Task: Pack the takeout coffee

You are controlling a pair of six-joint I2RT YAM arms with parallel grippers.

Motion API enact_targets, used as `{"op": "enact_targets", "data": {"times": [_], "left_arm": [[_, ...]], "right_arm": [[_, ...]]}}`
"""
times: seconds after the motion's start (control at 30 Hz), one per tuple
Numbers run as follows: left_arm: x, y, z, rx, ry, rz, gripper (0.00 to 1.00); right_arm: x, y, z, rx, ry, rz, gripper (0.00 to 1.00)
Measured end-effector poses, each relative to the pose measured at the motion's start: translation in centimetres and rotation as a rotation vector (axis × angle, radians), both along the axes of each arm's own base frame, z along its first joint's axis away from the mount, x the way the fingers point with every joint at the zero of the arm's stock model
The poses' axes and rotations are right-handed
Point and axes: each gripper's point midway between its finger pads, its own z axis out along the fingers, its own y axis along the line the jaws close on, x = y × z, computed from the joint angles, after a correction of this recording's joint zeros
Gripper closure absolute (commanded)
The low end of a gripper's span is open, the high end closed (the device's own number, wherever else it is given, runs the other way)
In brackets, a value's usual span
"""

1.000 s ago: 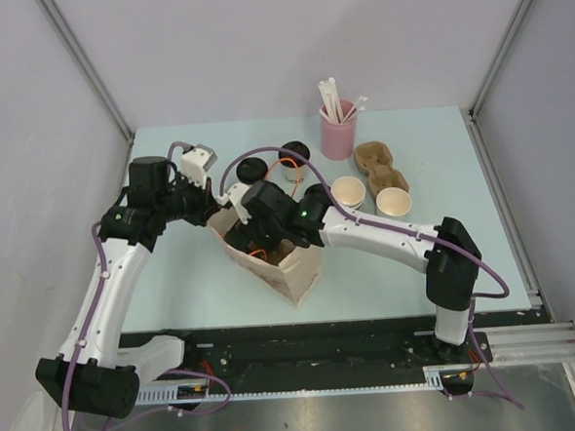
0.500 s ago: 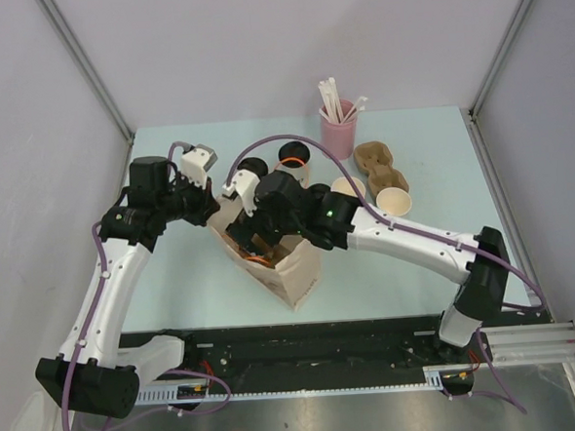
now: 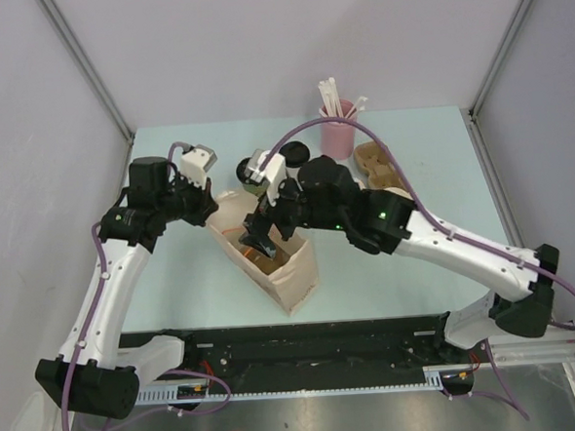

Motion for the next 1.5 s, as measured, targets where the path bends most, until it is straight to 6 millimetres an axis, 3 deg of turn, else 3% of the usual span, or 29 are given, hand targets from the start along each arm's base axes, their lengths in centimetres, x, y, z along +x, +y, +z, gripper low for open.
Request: {"op": "enact_targets", "data": {"times": [0.17, 0.27, 0.37, 0.53, 0.67, 0.73, 0.9, 1.2, 1.37, 1.5], "left_arm": [[-0.4, 0.6, 0.1, 0.023, -0.005, 0.015, 1.00], [-0.6, 1.0, 0.1, 0.041, -0.009, 0.029, 1.00], [-0.7, 1.5, 0.1, 0.059, -0.012, 0.052, 1.00], [-1.3, 2.9, 0.3, 0.094, -0.012, 0.101, 1.00], [-1.7, 3.7, 1.0, 0.120, -0.022, 0.126, 1.00], [-1.6, 4.0, 1.4, 0.135, -0.032, 0.135, 1.00], [-1.5, 5.1, 1.3, 0.178, -0.043, 0.151, 1.00], [-0.7, 6.5, 0.4, 0.220, -0.016, 0.177, 1.00], [-0.2, 6.7, 0.1, 0.223, -0.006, 0.182, 1.00], [0.0, 6.6, 0.1, 0.223, -0.004, 0.182, 1.00]], "right_arm": [[-0.5, -2.8, 5.9, 0.131, -0.071, -0.025, 0.01], [2.9, -5.6, 8.7, 0.190, -0.103, -0.148, 0.09], [8.3, -9.0, 9.1, 0.200, -0.105, -0.316, 0.15], [17.1, -13.4, 5.0, 0.130, -0.041, -0.540, 0.20], [21.3, -13.6, 0.4, 0.023, -0.002, -0.562, 0.23], [22.6, -12.6, -1.7, -0.043, 0.011, -0.509, 0.27], [26.6, -10.4, -4.4, -0.123, 0.002, -0.429, 0.31], [33.5, -11.0, -9.9, -0.213, 0.028, -0.392, 0.40], [35.1, -11.5, -12.9, -0.251, 0.070, -0.426, 0.40], [35.2, -11.5, -14.8, -0.284, 0.097, -0.411, 0.42]]}}
